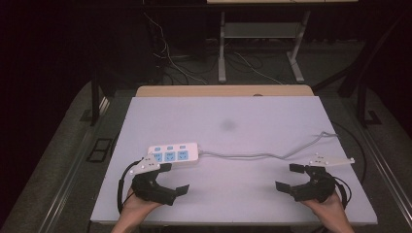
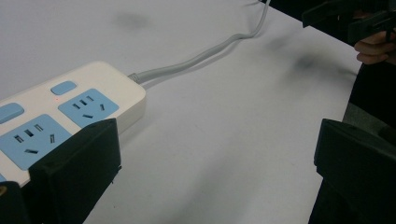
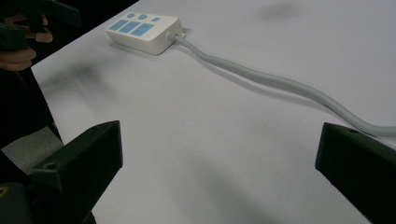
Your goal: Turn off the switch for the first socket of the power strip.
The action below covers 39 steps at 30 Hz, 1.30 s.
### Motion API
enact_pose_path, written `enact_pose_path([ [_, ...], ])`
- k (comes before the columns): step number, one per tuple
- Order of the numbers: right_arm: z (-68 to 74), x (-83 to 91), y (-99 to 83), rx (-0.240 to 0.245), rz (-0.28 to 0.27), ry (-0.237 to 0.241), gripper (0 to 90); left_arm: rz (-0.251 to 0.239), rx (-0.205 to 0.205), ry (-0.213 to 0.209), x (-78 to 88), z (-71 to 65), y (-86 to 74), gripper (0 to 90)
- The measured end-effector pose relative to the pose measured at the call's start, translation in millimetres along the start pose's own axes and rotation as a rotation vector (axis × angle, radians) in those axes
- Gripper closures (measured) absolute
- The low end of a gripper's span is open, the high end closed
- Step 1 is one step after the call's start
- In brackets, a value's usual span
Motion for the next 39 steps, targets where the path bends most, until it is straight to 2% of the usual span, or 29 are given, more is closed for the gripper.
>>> enact_pose_path([
  [8,-0.4,0.6,0.3,0.000,-0.002,0.000,0.5,0.039,-0.014,0.001,-0.3,5.1,6.3,0.0],
  [13,-0.1,1.0,0.4,0.002,-0.002,0.001,0.6,0.043,-0.005,-0.005,-1.5,9.9,12.7,0.0],
  [17,-0.1,0.9,0.2,0.000,0.000,0.003,0.6,0.042,-0.010,0.014,-2.8,15.1,18.9,0.0],
  [22,-0.3,1.0,0.3,-0.007,0.001,0.007,0.5,0.064,-0.010,0.011,-5.3,20.3,25.7,0.1],
  [26,-0.2,1.4,0.5,-0.006,-0.001,0.008,0.5,0.065,-0.005,0.011,-6.5,23.7,32.4,0.1],
  [31,-0.4,0.8,0.0,-0.008,0.005,0.010,0.5,0.072,-0.020,0.015,-7.2,31.0,43.6,0.1],
  [39,-0.6,0.7,-0.5,-0.012,0.011,0.011,0.6,0.099,-0.029,0.028,-12.1,44.3,59.3,0.1],
])
Point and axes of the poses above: each handheld gripper's, and its own axes: x roughly backward along the jaws, y roughly out of its top, z roughly to its left, the point moved 6 cm from there along -x, roughly forward along the jaws, and after that the axes turned 11 degrees about -z, right-handed, at the moved point
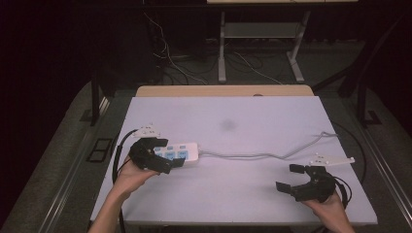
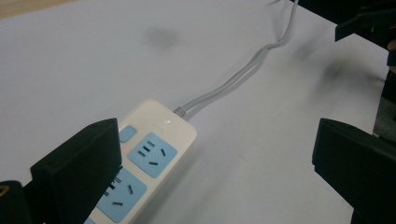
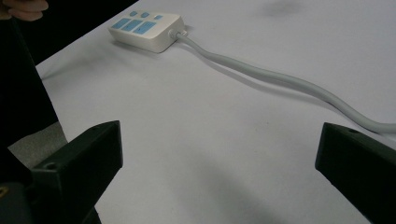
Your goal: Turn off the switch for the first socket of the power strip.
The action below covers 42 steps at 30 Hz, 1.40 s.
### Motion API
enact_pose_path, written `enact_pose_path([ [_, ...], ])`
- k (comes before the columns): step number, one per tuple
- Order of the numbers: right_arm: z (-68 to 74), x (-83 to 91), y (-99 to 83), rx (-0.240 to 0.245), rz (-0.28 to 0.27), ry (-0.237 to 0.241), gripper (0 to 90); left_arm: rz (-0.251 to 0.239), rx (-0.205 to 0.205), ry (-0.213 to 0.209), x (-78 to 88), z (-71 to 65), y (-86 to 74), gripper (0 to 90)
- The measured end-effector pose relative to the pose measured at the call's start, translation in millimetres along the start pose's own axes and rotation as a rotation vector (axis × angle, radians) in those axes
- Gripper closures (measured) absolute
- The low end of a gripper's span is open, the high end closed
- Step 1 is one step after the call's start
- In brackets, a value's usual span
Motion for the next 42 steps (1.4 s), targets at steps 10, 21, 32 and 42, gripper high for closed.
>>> enact_pose_path([
  [10,0.0,-0.5,-0.8,0.000,0.009,0.002,0.6,0.072,-0.025,0.004,-10.1,11.4,8.2,0.1],
  [21,0.2,-0.3,-1.0,0.003,0.008,0.001,0.6,0.115,-0.040,0.011,-16.7,23.3,18.5,0.2],
  [32,0.4,-1.1,-1.8,0.008,0.010,0.003,0.6,0.156,-0.022,0.015,-26.5,38.8,27.0,0.4],
  [42,0.1,-0.7,-2.0,0.006,0.006,0.002,0.6,0.192,-0.010,0.012,-38.2,52.1,31.3,0.9],
])
Point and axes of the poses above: each handheld gripper's, and its own axes: x roughly backward along the jaws, y roughly out of its top, z roughly to its left, the point moved 6 cm from there along -x, roughly forward along the jaws, and after that the axes turned 11 degrees about -z, right-handed, at the moved point
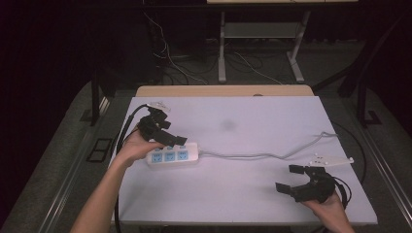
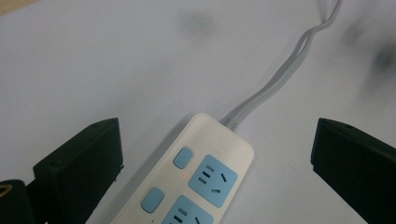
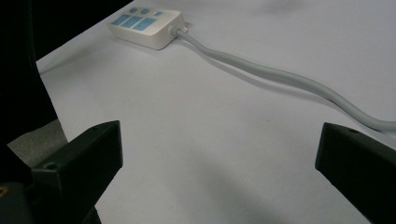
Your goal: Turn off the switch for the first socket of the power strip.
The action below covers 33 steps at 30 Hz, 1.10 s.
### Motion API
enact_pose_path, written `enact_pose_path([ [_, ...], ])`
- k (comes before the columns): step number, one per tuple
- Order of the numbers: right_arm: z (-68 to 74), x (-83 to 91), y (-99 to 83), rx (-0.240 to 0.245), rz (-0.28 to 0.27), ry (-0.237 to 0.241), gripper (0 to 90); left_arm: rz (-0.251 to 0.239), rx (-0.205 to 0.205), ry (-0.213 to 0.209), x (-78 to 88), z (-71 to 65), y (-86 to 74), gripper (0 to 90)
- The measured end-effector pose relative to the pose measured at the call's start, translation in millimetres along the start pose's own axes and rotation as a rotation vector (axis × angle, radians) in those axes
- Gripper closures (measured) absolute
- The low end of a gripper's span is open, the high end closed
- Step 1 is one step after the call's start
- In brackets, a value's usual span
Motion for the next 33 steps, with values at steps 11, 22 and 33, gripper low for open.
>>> enact_pose_path([
  [11,-0.5,0.9,-0.4,0.001,-0.001,0.001,0.6,0.036,-0.011,0.017,-13.4,9.3,-6.6,3.6],
  [22,-0.7,0.9,-1.1,0.000,0.004,0.001,0.6,0.102,-0.009,0.018,-29.6,20.2,-16.1,11.3],
  [33,-1.0,0.6,-1.8,0.002,0.009,0.002,0.6,0.130,0.005,-0.007,-34.1,28.6,-23.2,34.7],
])
Point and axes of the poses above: each handheld gripper's, and its own axes: x roughly backward along the jaws, y roughly out of its top, z roughly to its left, the point moved 6 cm from there along -x, roughly forward along the jaws, and after that the axes turned 11 degrees about -z, right-handed, at the moved point
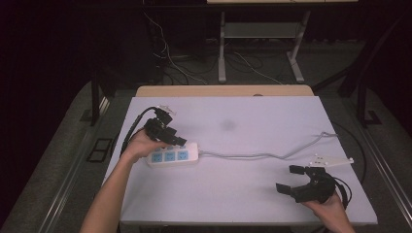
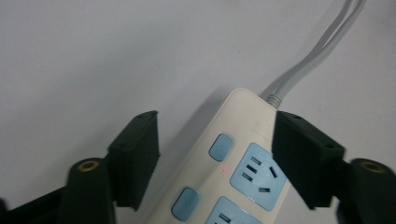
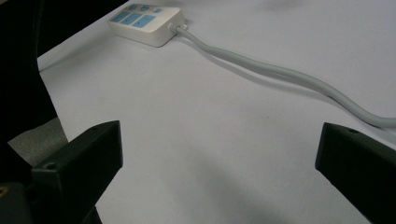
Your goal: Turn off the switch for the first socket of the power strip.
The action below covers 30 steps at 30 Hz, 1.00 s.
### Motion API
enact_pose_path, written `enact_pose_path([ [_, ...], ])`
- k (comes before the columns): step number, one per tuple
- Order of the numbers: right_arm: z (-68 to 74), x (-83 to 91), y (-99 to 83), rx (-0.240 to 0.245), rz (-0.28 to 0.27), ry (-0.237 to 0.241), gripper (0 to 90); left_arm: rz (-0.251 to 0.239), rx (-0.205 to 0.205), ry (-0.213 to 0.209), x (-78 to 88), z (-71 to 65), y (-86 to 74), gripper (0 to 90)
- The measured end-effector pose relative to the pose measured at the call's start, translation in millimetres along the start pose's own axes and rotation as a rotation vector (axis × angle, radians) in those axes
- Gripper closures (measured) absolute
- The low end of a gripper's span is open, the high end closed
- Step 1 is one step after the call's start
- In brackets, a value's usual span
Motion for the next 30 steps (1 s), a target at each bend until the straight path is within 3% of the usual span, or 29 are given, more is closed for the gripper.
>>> enact_pose_path([
  [7,0.0,-0.5,-0.5,0.000,0.002,0.000,0.6,0.001,0.015,-0.025,-0.7,5.7,-2.7,60.4],
  [16,-0.1,-0.8,-1.1,0.001,0.007,0.000,0.6,0.024,0.027,-0.090,-3.7,6.3,-6.7,87.2],
  [30,-0.7,-1.0,-1.7,0.002,0.010,-0.001,0.6,0.064,0.011,-0.103,-16.3,3.2,-10.2,89.3],
])
Point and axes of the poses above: each handheld gripper's, and its own axes: x roughly backward along the jaws, y roughly out of its top, z roughly to its left, the point moved 6 cm from there along -x, roughly forward along the jaws, and after that the axes turned 11 degrees about -z, right-handed, at the moved point
